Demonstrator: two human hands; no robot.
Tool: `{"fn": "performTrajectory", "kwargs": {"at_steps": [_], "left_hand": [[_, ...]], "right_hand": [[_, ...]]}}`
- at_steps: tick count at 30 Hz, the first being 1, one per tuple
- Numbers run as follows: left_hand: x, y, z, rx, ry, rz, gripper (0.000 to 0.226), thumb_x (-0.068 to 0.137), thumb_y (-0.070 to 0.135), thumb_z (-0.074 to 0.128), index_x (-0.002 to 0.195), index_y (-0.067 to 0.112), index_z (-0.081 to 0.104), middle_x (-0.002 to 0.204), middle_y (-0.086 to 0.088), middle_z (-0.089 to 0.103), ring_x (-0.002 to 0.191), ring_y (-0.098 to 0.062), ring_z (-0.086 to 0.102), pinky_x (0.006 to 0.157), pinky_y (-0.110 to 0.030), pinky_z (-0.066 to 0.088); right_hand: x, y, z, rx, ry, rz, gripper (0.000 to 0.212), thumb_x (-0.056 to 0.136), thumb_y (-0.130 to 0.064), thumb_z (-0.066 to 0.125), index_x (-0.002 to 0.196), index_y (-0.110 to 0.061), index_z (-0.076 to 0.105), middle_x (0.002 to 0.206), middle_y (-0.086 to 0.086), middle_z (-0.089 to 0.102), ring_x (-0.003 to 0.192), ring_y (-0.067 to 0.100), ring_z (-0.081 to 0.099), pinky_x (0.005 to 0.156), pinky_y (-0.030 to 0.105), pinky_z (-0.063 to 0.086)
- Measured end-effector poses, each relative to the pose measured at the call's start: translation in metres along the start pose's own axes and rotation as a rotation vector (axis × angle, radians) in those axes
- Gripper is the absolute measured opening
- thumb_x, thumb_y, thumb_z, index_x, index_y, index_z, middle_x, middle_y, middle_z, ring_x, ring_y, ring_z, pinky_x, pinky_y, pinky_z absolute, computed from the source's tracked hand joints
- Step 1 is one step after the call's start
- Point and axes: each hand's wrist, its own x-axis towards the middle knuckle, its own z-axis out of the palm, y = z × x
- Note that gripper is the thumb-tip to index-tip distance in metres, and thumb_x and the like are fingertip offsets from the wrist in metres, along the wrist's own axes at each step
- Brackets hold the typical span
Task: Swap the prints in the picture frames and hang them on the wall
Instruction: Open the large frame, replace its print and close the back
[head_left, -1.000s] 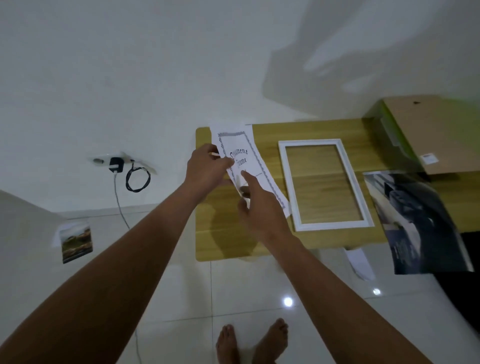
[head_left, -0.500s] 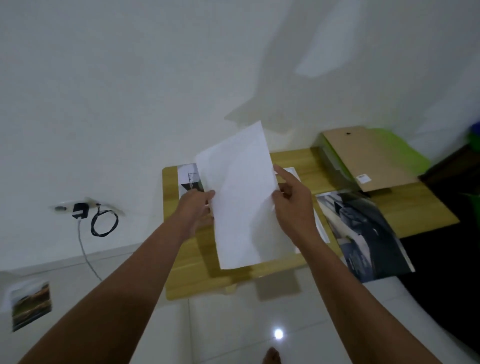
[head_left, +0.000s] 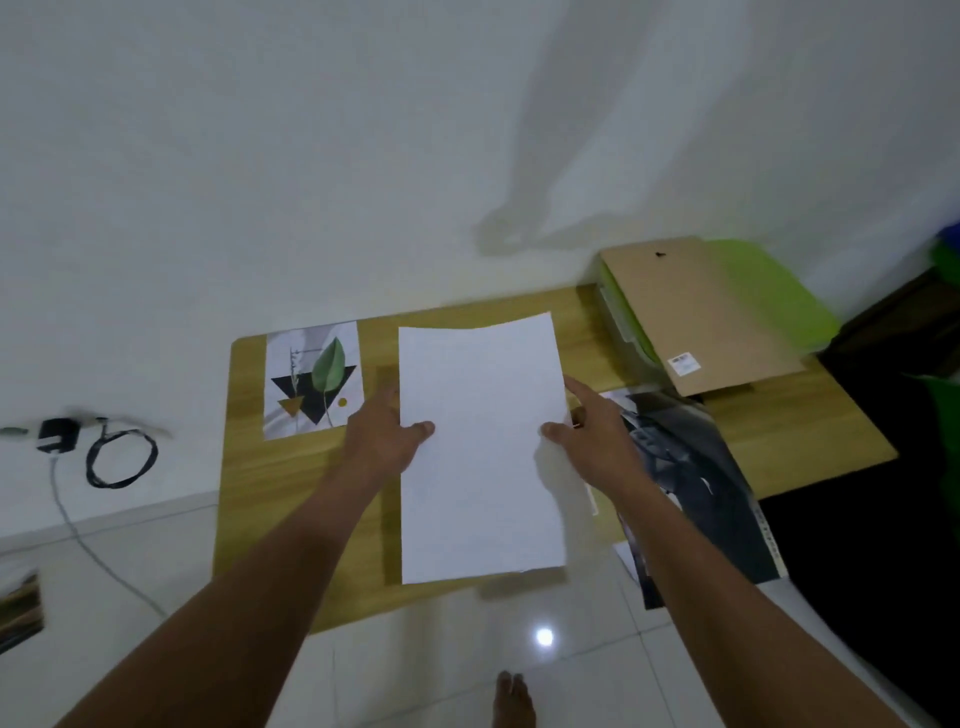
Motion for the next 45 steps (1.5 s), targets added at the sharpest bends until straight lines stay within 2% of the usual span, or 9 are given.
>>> {"fn": "performTrajectory", "kwargs": {"at_steps": [3, 6, 9, 15, 19, 23, 33, 38, 45], "left_hand": [[0.008, -0.005, 0.03, -0.004, -0.005, -0.05, 0.075, 0.079, 0.018, 0.078, 0.144, 0.024, 0.041, 0.084, 0.006, 0.064, 0.075, -0.014, 0.064, 0.064, -0.03, 0.054], [0.016, -0.016, 0.054, 0.025, -0.006, -0.072, 0.081, 0.076, 0.016, 0.081, 0.146, 0.026, 0.04, 0.092, 0.004, 0.065, 0.078, -0.017, 0.068, 0.072, -0.041, 0.06], [0.021, -0.022, 0.069, 0.075, 0.048, -0.106, 0.073, 0.077, 0.02, 0.081, 0.141, 0.023, 0.048, 0.1, 0.001, 0.065, 0.088, -0.018, 0.066, 0.084, -0.039, 0.057], [0.023, -0.029, 0.087, 0.396, 0.051, 0.05, 0.057, 0.084, 0.027, 0.073, 0.137, 0.015, 0.055, 0.13, -0.008, 0.054, 0.118, -0.025, 0.049, 0.098, -0.036, 0.044], [0.029, -0.031, 0.087, 0.582, 0.081, 0.168, 0.046, 0.09, 0.032, 0.064, 0.132, 0.013, 0.06, 0.139, -0.009, 0.053, 0.126, -0.03, 0.043, 0.097, -0.044, 0.044], [0.03, -0.035, 0.088, 0.745, 0.045, 0.211, 0.067, 0.085, 0.055, 0.061, 0.138, 0.015, 0.053, 0.145, -0.013, 0.047, 0.129, -0.035, 0.042, 0.095, -0.048, 0.047], [0.029, -0.04, 0.087, 0.868, -0.024, 0.244, 0.089, 0.082, 0.075, 0.045, 0.151, 0.022, 0.03, 0.159, -0.014, 0.024, 0.143, -0.035, 0.026, 0.111, -0.047, 0.032], [0.031, -0.044, 0.087, 0.829, -0.001, 0.269, 0.087, 0.086, 0.072, 0.043, 0.153, 0.019, 0.027, 0.16, -0.016, 0.019, 0.148, -0.033, 0.018, 0.117, -0.047, 0.023], [0.024, -0.048, 0.091, 0.835, -0.078, 0.269, 0.098, 0.08, 0.083, 0.029, 0.155, 0.021, 0.016, 0.163, -0.011, 0.005, 0.151, -0.029, -0.001, 0.121, -0.049, 0.009]], "right_hand": [[0.024, 0.025, -0.006, -0.108, -0.048, 0.013, 0.069, 0.09, -0.011, 0.066, 0.15, -0.03, 0.036, 0.13, 0.003, 0.061, 0.111, 0.022, 0.06, 0.083, 0.024, 0.042], [0.044, 0.042, -0.006, -0.211, -0.1, 0.026, 0.071, 0.092, -0.012, 0.064, 0.153, -0.028, 0.031, 0.14, 0.002, 0.054, 0.12, 0.022, 0.055, 0.088, 0.023, 0.037], [0.063, 0.057, 0.001, -0.223, -0.135, 0.081, 0.071, 0.093, -0.015, 0.065, 0.154, -0.027, 0.03, 0.145, 0.004, 0.05, 0.126, 0.023, 0.052, 0.093, 0.022, 0.036], [0.082, 0.074, 0.016, -0.267, -0.14, 0.077, 0.073, 0.092, -0.019, 0.067, 0.154, -0.021, 0.028, 0.151, 0.005, 0.044, 0.136, 0.025, 0.045, 0.112, 0.039, 0.038], [0.084, 0.072, 0.016, -0.61, -0.113, -0.068, 0.064, 0.098, -0.033, 0.058, 0.153, -0.021, 0.027, 0.145, 0.01, 0.041, 0.131, 0.027, 0.044, 0.1, 0.036, 0.043], [0.085, 0.074, 0.016, -0.869, -0.115, -0.358, 0.056, 0.098, -0.048, 0.049, 0.147, -0.02, 0.039, 0.151, 0.01, 0.036, 0.134, 0.03, 0.037, 0.105, 0.042, 0.038], [0.093, 0.091, 0.03, -0.951, -0.278, -0.386, 0.073, 0.099, -0.062, 0.023, 0.157, -0.019, 0.013, 0.165, 0.011, 0.005, 0.152, 0.029, -0.002, 0.121, 0.052, 0.008], [0.088, 0.093, 0.025, -0.922, -0.266, -0.404, 0.07, 0.097, -0.064, 0.029, 0.151, -0.021, 0.026, 0.164, 0.011, 0.009, 0.152, 0.028, 0.001, 0.121, 0.055, 0.01], [0.088, 0.101, 0.011, -0.965, -0.327, -0.422, 0.073, 0.099, -0.062, 0.027, 0.157, -0.019, 0.015, 0.165, 0.011, -0.001, 0.152, 0.027, -0.006, 0.122, 0.054, 0.006]]}}
